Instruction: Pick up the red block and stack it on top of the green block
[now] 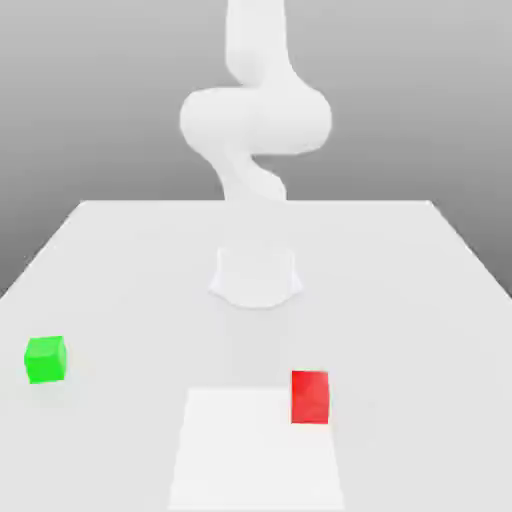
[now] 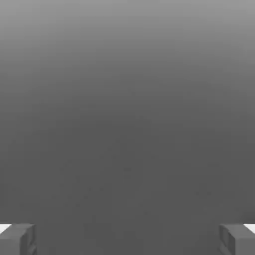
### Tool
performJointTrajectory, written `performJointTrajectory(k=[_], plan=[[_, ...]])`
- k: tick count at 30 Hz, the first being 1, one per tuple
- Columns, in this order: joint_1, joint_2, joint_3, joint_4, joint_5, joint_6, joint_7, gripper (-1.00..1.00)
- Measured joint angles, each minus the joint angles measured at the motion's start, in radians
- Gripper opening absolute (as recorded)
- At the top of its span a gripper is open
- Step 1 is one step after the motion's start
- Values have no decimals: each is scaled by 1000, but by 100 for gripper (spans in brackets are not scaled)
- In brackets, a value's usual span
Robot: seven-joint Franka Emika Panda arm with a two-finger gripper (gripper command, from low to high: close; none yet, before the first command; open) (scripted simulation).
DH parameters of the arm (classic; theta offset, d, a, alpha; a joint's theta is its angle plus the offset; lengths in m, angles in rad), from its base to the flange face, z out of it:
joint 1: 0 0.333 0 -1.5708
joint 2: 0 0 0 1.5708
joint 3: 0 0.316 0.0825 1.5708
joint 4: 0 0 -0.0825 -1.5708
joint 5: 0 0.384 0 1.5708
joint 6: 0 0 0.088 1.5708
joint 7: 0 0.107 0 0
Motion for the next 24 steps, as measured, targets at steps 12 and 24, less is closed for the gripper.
performJointTrajectory(k=[12, 24], plan=[[20, 410, 103, -328, 17, 286, 124, 0], [95, 898, 67, -479, -100, 655, 290, 0]])
